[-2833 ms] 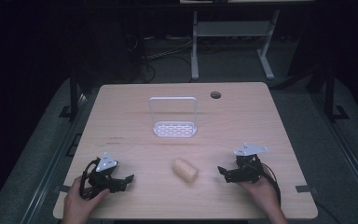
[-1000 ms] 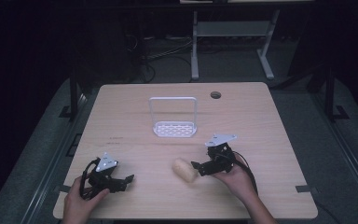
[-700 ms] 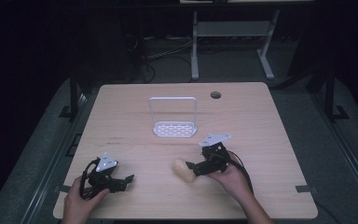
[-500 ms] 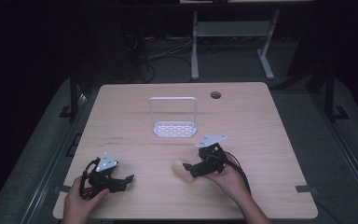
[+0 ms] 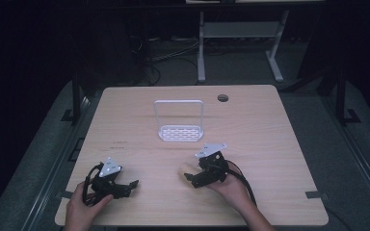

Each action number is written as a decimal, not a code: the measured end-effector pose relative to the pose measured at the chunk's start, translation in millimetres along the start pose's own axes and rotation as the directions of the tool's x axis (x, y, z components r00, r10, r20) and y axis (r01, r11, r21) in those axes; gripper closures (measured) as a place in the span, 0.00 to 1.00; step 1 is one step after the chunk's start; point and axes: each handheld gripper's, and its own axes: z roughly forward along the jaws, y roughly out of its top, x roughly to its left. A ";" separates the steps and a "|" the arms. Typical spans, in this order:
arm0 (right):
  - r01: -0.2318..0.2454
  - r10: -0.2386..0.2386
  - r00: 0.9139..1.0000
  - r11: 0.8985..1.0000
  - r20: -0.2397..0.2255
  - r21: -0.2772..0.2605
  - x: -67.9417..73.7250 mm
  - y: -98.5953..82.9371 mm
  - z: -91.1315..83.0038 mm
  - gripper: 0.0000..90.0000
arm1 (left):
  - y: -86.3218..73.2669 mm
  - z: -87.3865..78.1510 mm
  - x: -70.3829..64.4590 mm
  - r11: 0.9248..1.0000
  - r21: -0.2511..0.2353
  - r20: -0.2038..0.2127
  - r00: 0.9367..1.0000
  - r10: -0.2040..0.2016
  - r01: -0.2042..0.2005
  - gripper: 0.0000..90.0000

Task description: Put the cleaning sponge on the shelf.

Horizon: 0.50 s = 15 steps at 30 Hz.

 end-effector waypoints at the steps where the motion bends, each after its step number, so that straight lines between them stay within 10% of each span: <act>1: 0.002 -0.002 1.000 1.000 0.000 0.002 0.8 -0.4 1.0 0.11 | 0.0 0.0 0.0 1.000 0.000 0.000 1.000 -0.001 0.001 0.14; 15: 0.037 -0.037 0.999 0.998 0.005 0.044 11.1 -7.2 17.8 0.11 | 0.0 -0.1 0.1 1.000 0.002 0.001 1.000 0.002 -0.002 0.14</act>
